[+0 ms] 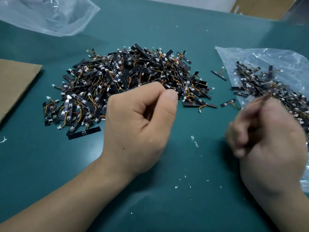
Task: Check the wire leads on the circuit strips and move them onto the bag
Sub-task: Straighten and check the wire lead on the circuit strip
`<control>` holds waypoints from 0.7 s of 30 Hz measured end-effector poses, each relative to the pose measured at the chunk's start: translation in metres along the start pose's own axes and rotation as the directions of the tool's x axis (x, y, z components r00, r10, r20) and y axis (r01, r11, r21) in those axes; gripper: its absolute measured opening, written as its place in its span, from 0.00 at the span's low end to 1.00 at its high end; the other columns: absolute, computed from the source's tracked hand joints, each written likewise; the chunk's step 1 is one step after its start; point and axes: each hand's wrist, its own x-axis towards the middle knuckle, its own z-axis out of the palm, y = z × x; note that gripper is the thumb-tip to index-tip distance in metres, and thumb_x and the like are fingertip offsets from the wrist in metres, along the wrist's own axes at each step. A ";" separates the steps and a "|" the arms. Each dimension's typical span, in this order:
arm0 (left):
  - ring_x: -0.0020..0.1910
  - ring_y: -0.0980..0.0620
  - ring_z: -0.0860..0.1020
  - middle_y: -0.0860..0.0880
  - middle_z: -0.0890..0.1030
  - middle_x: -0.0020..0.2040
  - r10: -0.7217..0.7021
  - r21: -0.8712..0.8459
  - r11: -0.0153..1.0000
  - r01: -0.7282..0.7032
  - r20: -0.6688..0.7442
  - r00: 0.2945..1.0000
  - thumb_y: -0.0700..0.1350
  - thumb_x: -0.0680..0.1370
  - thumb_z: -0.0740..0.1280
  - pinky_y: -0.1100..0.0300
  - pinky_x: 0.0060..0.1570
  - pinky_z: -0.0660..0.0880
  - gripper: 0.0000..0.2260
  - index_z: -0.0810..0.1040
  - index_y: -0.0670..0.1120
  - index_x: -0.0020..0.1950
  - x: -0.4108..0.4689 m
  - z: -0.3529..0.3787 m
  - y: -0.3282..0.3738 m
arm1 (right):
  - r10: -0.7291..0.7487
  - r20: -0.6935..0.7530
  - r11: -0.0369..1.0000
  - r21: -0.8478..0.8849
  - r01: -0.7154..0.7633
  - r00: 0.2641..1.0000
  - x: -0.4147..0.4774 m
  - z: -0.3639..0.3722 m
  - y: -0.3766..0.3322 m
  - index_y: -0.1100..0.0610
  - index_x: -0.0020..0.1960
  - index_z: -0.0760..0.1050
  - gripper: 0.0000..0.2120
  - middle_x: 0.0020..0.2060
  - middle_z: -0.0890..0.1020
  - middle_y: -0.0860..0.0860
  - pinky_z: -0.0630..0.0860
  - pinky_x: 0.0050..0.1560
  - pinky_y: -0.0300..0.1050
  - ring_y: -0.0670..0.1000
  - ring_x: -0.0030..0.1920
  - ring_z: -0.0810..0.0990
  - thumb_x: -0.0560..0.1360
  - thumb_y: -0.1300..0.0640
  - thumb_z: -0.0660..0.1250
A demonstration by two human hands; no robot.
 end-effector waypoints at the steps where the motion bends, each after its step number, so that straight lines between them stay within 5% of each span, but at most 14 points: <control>1: 0.28 0.46 0.67 0.43 0.67 0.26 -0.017 0.010 1.000 0.017 -0.012 1.000 0.46 0.81 0.61 0.53 0.30 0.62 0.22 0.73 0.34 0.31 0.001 0.000 -0.001 | 0.009 -0.120 0.999 0.035 -0.005 0.993 0.004 -0.001 0.001 0.47 0.51 0.78 0.14 0.29 0.76 0.48 0.59 0.28 0.38 0.51 0.21 0.64 0.86 0.49 0.54; 5: 0.41 0.50 0.76 0.52 0.78 0.36 -0.072 0.204 0.977 0.065 0.028 0.997 0.48 0.79 0.63 0.52 0.46 0.70 0.14 0.79 0.45 0.36 0.001 0.005 -0.002 | 0.087 -0.313 0.996 0.059 -0.072 0.946 0.012 -0.004 0.007 0.56 0.67 0.77 0.16 0.34 0.82 0.51 0.62 0.26 0.37 0.50 0.20 0.66 0.82 0.51 0.63; 8: 0.67 0.55 0.67 0.61 0.75 0.63 -0.229 0.487 0.859 0.157 0.092 0.969 0.55 0.76 0.62 0.54 0.62 0.58 0.09 0.81 0.57 0.47 0.000 0.008 -0.006 | 0.053 -0.139 0.994 -0.084 -0.065 0.989 0.004 0.001 0.005 0.53 0.57 0.84 0.12 0.29 0.80 0.52 0.65 0.25 0.36 0.50 0.21 0.67 0.79 0.54 0.65; 11: 0.73 0.50 0.60 0.56 0.67 0.75 -0.319 0.686 0.720 0.100 0.200 0.926 0.58 0.74 0.58 0.48 0.63 0.53 0.16 0.80 0.57 0.56 -0.003 0.011 -0.011 | 0.046 0.078 0.964 -0.263 -0.024 0.996 -0.006 0.007 0.001 0.50 0.51 0.85 0.10 0.27 0.80 0.52 0.69 0.26 0.35 0.48 0.23 0.71 0.78 0.51 0.65; 14: 0.72 0.49 0.63 0.56 0.70 0.74 -0.287 0.716 0.696 0.063 0.195 0.938 0.58 0.74 0.58 0.47 0.60 0.54 0.18 0.81 0.54 0.57 -0.005 0.011 -0.009 | 0.078 0.203 0.935 -0.354 -0.001 0.976 -0.012 0.012 -0.001 0.48 0.51 0.84 0.10 0.29 0.81 0.53 0.73 0.28 0.36 0.47 0.25 0.75 0.78 0.50 0.64; 21: 0.65 0.58 0.70 0.64 0.77 0.63 -0.158 0.565 0.818 0.104 0.048 0.986 0.50 0.75 0.64 0.57 0.54 0.53 0.14 0.80 0.56 0.60 -0.001 0.009 -0.003 | 0.129 0.245 0.920 -0.391 -0.024 0.961 -0.012 0.012 0.000 0.46 0.51 0.84 0.09 0.30 0.82 0.53 0.72 0.30 0.35 0.47 0.26 0.76 0.78 0.49 0.64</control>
